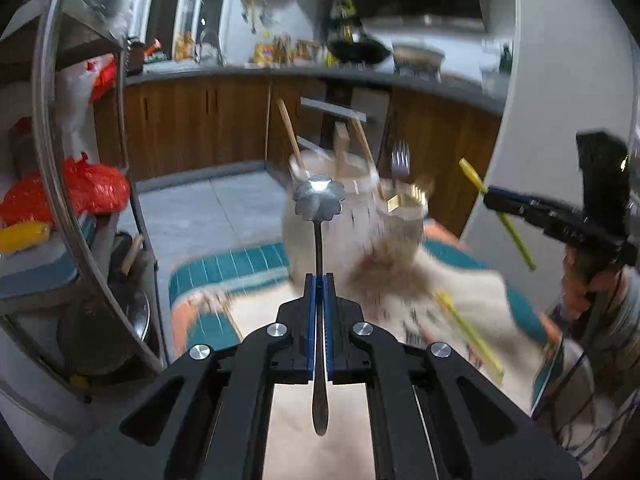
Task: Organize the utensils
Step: 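Lift the yellow tongs toward the small pot while the left gripper carries the spoon to the tall pot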
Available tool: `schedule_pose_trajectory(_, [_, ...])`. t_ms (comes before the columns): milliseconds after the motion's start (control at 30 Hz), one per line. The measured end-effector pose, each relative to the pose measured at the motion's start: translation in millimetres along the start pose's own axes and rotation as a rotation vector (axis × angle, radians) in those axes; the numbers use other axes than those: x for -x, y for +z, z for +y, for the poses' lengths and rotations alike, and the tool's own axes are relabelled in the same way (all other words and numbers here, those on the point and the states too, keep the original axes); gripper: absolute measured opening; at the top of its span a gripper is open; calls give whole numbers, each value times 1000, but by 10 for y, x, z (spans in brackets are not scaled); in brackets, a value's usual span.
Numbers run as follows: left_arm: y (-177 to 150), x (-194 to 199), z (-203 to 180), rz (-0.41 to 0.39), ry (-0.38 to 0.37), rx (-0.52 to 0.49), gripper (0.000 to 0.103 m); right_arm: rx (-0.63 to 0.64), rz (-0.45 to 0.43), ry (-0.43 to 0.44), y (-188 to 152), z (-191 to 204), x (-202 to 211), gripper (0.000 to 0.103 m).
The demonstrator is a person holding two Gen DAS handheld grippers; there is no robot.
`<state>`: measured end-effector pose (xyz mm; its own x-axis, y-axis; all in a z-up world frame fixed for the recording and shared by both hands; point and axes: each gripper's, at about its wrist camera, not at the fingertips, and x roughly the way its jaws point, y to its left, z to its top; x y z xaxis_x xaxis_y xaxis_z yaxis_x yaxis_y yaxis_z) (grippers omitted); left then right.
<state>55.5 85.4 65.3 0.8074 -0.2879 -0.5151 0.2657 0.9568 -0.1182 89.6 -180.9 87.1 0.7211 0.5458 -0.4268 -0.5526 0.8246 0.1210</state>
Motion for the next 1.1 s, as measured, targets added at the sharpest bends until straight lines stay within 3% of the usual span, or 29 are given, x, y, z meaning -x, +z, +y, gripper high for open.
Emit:
schedule_pose_trajectory(233, [592, 71, 148, -175, -27, 70, 3, -98, -120, 50, 390, -94, -166, 11])
schedule_pose_trajectory(367, [888, 43, 125, -233, -48, 79, 3, -178, -182, 90, 538, -195, -299, 11])
schedule_pose_trajectory(500, [1154, -65, 104, -274, -49, 78, 3, -247, -183, 111, 610, -283, -616, 11])
schedule_pose_trajectory(733, [1413, -413, 95, -277, -18, 71, 3, -295, -204, 81, 554, -327, -919, 11])
schedule_pose_trajectory(867, [1433, -556, 89, -278, -32, 82, 3, -312, -188, 64, 466, -352, -1042, 11])
schedule_pose_trajectory(1100, [1311, -746, -12, -213, -21, 6, 3, -261, -189, 37, 376, -311, -1032, 11])
